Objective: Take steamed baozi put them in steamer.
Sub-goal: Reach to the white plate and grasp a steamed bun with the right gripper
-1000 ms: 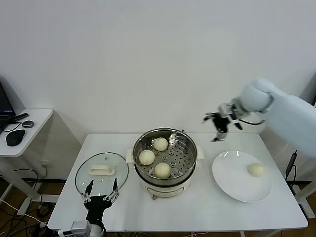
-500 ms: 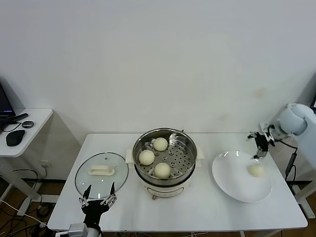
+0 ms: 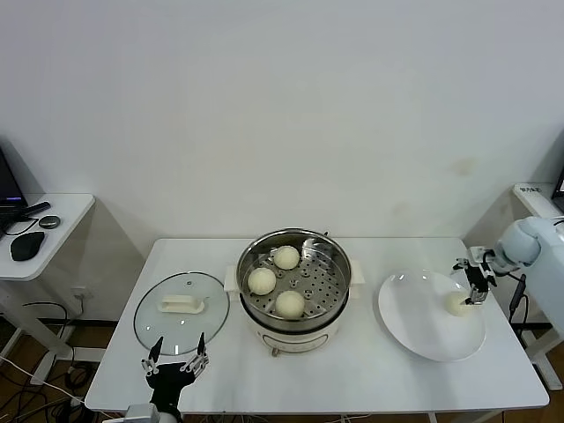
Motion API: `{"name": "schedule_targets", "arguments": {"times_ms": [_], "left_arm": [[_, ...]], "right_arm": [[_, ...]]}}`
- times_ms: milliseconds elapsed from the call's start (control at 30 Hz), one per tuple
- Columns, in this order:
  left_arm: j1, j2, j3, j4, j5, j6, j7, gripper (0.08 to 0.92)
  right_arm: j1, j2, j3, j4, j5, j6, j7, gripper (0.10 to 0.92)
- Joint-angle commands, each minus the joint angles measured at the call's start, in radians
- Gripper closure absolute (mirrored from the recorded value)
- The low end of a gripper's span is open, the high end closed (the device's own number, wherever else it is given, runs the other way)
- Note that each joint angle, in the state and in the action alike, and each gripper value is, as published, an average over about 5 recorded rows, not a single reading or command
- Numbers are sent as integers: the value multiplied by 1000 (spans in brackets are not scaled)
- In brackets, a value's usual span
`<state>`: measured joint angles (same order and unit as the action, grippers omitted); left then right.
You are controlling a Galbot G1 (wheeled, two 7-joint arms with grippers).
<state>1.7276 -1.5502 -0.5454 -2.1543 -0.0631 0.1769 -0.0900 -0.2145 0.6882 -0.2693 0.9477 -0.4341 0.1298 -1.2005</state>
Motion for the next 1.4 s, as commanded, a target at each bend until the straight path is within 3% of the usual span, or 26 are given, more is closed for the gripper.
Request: {"name": "schedule_targets", "arguments": {"times_ms": [33,1000,1233,1400], "left_arm": [[3,0,1,2,1,0,0,177],[-3,-5,4,30,3,-2,-6,177],[-6,-7,6,31,2,-3,-8,177],[-11,-8,4,27,1,-3,-9,177]], "right_arm": [[-42,52,24,-91,-87,52,40,203],[-51,72,39,-123,-136,39,95,205],[-36,70,26,-120,-97,25,78,248],[-17,59,4,-115,0,-19,33,350]]}}
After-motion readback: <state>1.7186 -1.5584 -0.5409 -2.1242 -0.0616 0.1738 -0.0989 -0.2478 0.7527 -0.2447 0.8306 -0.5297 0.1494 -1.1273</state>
